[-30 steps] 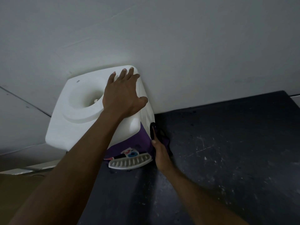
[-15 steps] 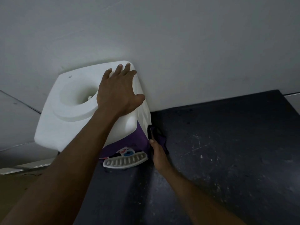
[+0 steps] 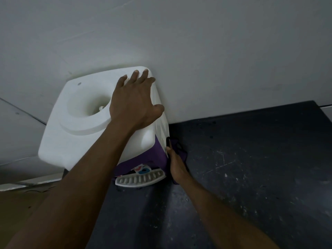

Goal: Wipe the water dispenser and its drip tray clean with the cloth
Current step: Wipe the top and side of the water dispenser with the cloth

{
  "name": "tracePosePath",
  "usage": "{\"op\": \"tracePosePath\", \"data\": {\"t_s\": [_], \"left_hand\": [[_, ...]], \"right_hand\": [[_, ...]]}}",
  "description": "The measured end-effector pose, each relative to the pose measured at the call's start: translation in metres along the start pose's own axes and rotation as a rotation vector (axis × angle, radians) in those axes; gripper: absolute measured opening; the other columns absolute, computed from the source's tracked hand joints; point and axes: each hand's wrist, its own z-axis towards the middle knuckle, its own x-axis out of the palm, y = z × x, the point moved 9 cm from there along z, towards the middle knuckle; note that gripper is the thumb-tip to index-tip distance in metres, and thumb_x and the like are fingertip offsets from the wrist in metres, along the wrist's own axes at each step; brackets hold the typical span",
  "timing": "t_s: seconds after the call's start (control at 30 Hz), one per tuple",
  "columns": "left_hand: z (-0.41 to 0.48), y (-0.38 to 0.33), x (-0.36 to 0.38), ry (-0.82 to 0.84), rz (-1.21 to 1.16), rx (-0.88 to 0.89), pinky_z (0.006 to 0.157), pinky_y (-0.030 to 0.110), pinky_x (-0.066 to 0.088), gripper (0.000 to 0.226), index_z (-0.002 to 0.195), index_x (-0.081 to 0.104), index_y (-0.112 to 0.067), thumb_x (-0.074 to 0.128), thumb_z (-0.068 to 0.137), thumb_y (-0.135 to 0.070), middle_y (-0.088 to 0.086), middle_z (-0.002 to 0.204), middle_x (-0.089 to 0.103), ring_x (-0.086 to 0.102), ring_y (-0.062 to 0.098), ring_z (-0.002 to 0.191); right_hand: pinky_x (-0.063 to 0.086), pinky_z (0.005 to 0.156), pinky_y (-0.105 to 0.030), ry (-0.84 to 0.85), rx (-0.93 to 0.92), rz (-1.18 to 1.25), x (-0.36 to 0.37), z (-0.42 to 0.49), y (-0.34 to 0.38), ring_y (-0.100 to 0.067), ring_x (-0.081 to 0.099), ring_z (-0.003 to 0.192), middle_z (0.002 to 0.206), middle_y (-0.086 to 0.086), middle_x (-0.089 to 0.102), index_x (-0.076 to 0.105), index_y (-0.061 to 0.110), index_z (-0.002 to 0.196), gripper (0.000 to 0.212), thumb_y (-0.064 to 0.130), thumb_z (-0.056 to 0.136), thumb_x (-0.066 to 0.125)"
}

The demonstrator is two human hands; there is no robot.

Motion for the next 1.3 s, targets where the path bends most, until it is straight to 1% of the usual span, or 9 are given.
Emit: {"op": "tracePosePath", "data": {"t_s": [0.07, 0.13, 0.23, 0.43, 0.67, 0.8, 0.97, 1.17, 1.3], "left_hand": [[0.000, 0.000, 0.000, 0.000, -0.002, 0.001, 0.125, 0.043, 0.012, 0.084, 0.153, 0.039, -0.021, 0.052, 0.079, -0.057, 0.002, 0.166, 0.026, 0.019, 0.021, 0.155], [0.000, 0.001, 0.000, -0.003, -0.003, 0.000, 0.125, 0.043, 0.012, 0.085, 0.153, 0.040, -0.021, 0.049, 0.077, -0.058, 0.002, 0.166, 0.027, 0.019, 0.021, 0.154], [0.000, 0.000, 0.000, -0.003, 0.001, 0.001, 0.125, 0.043, 0.012, 0.084, 0.153, 0.041, -0.021, 0.049, 0.077, -0.057, 0.002, 0.166, 0.027, 0.019, 0.021, 0.154], [-0.001, 0.000, -0.001, 0.004, -0.003, -0.003, 0.124, 0.042, 0.012, 0.086, 0.152, 0.043, -0.021, 0.045, 0.074, -0.058, 0.001, 0.165, 0.028, 0.020, 0.020, 0.154], [-0.001, -0.001, -0.003, -0.007, -0.007, -0.004, 0.123, 0.043, 0.014, 0.086, 0.150, 0.046, -0.019, 0.045, 0.072, -0.058, 0.001, 0.164, 0.032, 0.023, 0.021, 0.153], [-0.002, -0.001, -0.002, 0.006, -0.004, -0.008, 0.124, 0.042, 0.013, 0.087, 0.151, 0.044, -0.021, 0.044, 0.073, -0.058, 0.001, 0.165, 0.029, 0.021, 0.020, 0.154], [-0.001, 0.000, -0.001, 0.010, -0.008, -0.006, 0.125, 0.044, 0.013, 0.087, 0.152, 0.043, -0.021, 0.045, 0.073, -0.058, 0.001, 0.165, 0.028, 0.020, 0.021, 0.154], [-0.001, -0.001, -0.001, 0.008, -0.013, -0.009, 0.124, 0.043, 0.014, 0.087, 0.151, 0.044, -0.021, 0.044, 0.072, -0.057, 0.001, 0.165, 0.029, 0.020, 0.020, 0.154], [-0.001, -0.001, 0.000, 0.012, -0.010, -0.010, 0.124, 0.043, 0.014, 0.087, 0.152, 0.043, -0.021, 0.045, 0.073, -0.057, 0.002, 0.165, 0.028, 0.020, 0.021, 0.154]], "right_hand": [[0.037, 0.110, -0.013, 0.005, -0.064, -0.024, 0.003, -0.013, -0.004, 0.000, 0.041, 0.141, 0.165, 0.009, 0.031, 0.014, 0.031, 0.165, 0.053, 0.035, 0.113, 0.028], [0.033, 0.105, -0.003, 0.011, -0.120, -0.020, 0.005, -0.025, -0.004, 0.009, 0.035, 0.142, 0.167, 0.013, 0.023, 0.014, 0.028, 0.165, 0.055, 0.038, 0.113, 0.029], [0.030, 0.115, -0.011, -0.001, -0.154, -0.015, 0.007, -0.030, 0.002, -0.001, 0.027, 0.152, 0.169, 0.013, 0.022, 0.015, 0.029, 0.164, 0.066, 0.048, 0.103, 0.031], [0.024, 0.128, -0.043, 0.012, -0.100, 0.099, 0.013, -0.012, 0.033, -0.012, 0.027, 0.154, 0.168, 0.011, 0.027, 0.018, 0.036, 0.163, 0.071, 0.057, 0.098, 0.036], [0.039, 0.117, -0.028, 0.044, -0.279, 0.093, 0.020, -0.050, 0.033, -0.009, 0.031, 0.153, 0.170, 0.010, 0.025, 0.019, 0.035, 0.164, 0.070, 0.056, 0.101, 0.039], [0.024, 0.128, -0.048, 0.059, -0.249, 0.066, 0.022, -0.041, 0.047, -0.009, 0.023, 0.156, 0.170, 0.014, 0.022, 0.018, 0.040, 0.163, 0.075, 0.063, 0.095, 0.039], [0.020, 0.129, -0.048, 0.073, -0.242, 0.028, 0.022, -0.034, 0.066, -0.007, 0.023, 0.155, 0.170, 0.015, 0.020, 0.015, 0.039, 0.163, 0.083, 0.071, 0.090, 0.038], [0.031, 0.124, -0.054, 0.087, -0.328, 0.107, 0.029, -0.059, 0.056, -0.018, 0.028, 0.156, 0.170, 0.002, 0.024, 0.017, 0.027, 0.164, 0.076, 0.053, 0.098, 0.042], [0.025, 0.128, -0.047, 0.087, -0.290, -0.008, 0.027, -0.041, 0.081, -0.009, 0.026, 0.155, 0.170, 0.011, 0.020, 0.012, 0.035, 0.164, 0.085, 0.067, 0.090, 0.038]]}}
